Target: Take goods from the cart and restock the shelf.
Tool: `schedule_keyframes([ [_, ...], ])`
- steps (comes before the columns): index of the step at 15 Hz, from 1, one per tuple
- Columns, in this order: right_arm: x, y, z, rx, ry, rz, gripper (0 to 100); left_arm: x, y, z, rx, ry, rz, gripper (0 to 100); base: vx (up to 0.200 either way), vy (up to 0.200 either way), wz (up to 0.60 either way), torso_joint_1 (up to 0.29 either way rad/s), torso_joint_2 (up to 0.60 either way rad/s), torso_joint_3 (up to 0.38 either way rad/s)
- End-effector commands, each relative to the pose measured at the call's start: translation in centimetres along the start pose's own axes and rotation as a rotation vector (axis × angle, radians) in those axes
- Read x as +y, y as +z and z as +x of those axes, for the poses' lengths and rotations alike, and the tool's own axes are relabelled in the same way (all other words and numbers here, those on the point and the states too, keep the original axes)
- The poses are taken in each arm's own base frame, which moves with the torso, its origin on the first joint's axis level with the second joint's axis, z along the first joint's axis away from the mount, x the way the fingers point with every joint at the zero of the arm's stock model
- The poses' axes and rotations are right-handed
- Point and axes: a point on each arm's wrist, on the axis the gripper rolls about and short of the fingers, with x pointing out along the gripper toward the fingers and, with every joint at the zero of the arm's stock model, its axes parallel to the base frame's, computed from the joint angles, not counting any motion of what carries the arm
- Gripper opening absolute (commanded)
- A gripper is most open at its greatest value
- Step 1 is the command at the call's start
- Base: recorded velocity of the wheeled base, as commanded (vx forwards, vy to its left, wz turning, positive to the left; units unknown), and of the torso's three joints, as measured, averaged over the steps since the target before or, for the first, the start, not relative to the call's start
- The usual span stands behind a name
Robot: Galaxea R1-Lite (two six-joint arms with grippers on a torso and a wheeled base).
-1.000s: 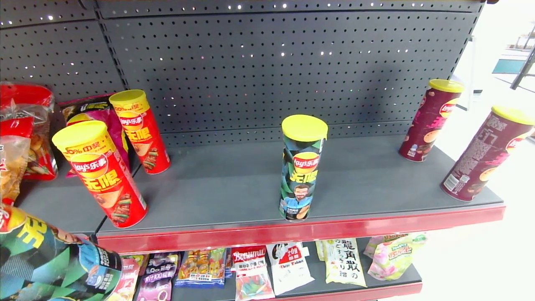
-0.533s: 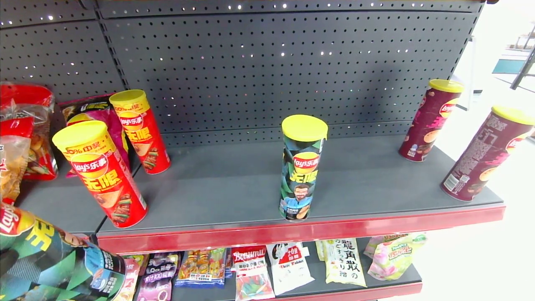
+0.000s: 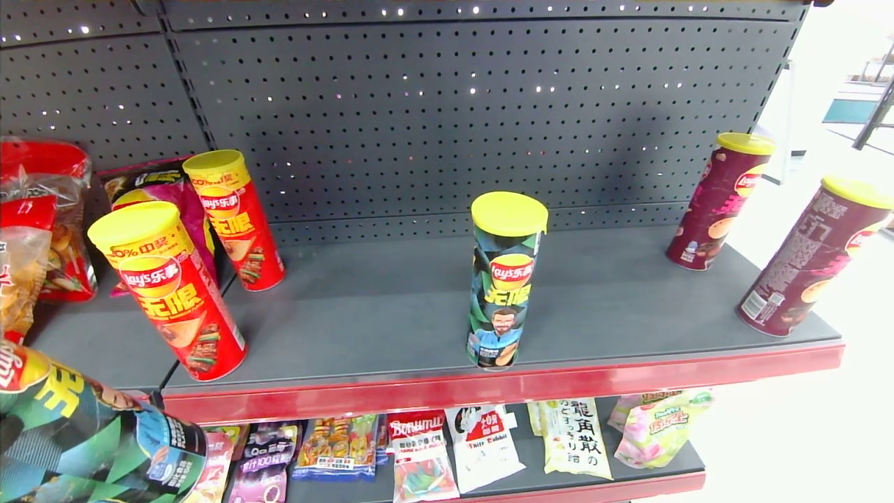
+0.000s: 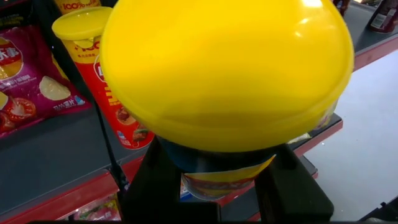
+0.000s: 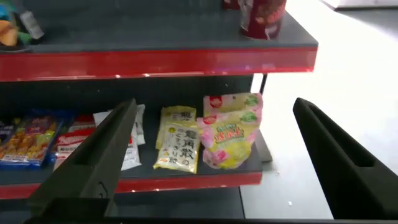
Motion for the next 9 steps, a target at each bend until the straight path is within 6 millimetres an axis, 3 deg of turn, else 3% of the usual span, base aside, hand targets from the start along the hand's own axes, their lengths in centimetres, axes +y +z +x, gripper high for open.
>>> schedule_keyframes([
  [1, 0.10, -0.75, -0.07, -0.012, 0.012, -0.002, 100, -0.10, -0.08, -0.28, -0.011, 0.001, 0.004, 0, 0.000, 0.000, 0.00, 0.000, 0.00, 0.000],
  [8, 0.04, -0.84, -0.07, -0.002, -0.012, 0.007, 100, -0.18, -0.20, -0.54, -0.010, 0.002, 0.010, 0, 0.000, 0.000, 0.00, 0.000, 0.00, 0.000],
  [9, 0.04, -0.84, -0.07, -0.002, -0.012, 0.009, 100, -0.19, -0.20, -0.57, -0.012, 0.003, 0.010, 0, 0.000, 0.000, -0.60, 0.002, 0.00, 0.012],
])
